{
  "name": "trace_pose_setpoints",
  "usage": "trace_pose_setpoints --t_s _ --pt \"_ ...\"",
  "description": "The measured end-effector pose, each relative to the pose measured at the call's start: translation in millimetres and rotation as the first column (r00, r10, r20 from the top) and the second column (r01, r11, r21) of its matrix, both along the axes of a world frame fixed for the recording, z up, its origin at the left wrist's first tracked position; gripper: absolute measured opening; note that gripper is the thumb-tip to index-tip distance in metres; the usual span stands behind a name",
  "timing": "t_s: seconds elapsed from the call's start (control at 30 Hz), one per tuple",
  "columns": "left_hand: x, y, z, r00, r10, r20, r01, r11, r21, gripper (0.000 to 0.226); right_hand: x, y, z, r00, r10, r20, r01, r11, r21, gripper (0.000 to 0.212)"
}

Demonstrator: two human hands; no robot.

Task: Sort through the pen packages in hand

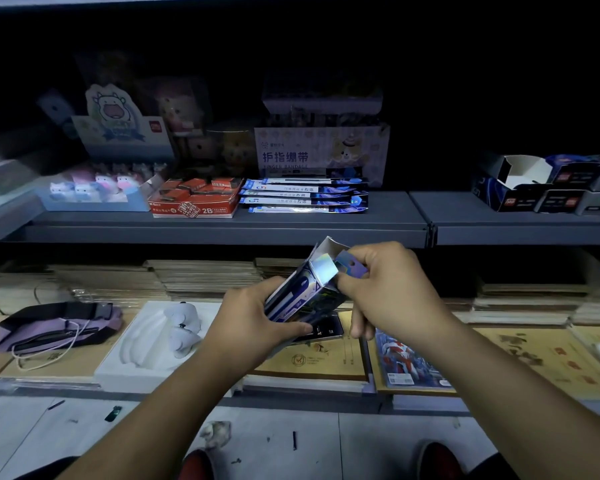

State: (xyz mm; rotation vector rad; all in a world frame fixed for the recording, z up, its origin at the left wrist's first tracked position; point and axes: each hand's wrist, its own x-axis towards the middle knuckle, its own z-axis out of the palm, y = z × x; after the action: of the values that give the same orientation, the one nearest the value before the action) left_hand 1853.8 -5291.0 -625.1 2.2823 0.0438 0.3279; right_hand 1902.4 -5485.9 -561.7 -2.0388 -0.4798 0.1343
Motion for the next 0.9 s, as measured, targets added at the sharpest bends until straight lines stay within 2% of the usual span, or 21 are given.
trace_pose_setpoints --t_s 0.13,0.4,0.67,0.77,0.9 --pt "-1.6 -0.9 -2.4 1.0 0.01 0.017 -0.011 0.999 0.051 0.048 5.0 -2.2 -0.6 0.998 0.047 -0.043 -0.049 0.998 -0.051 0.02" --pt "-2.1 -3.1 -1.9 0.999 0.025 0.028 -0.027 0.997 0.067 0.049 8.5 -6.5 -1.0 0.965 0.143 -0.221 -0.137 0.99 0.039 0.017" --pt "-1.6 -1.1 -5.2 1.0 0.006 0.029 -0.008 0.997 0.074 0.05 7.4 -13.4 6.5 0.866 0.299 -0.4 -0.307 0.951 0.047 0.025" --pt "-2.0 -2.3 -4.3 0.999 -0.007 0.051 0.004 0.998 0.058 0.05 4.8 -13.7 8.4 0.841 0.323 -0.435 -0.362 0.932 -0.008 0.022" --pt "-1.9 -4.3 -3.2 0.997 -0.033 0.065 0.027 0.995 0.091 0.048 0.1 -10.7 6.0 0.8 0.395 -0.452 -0.486 0.868 -0.103 0.028"
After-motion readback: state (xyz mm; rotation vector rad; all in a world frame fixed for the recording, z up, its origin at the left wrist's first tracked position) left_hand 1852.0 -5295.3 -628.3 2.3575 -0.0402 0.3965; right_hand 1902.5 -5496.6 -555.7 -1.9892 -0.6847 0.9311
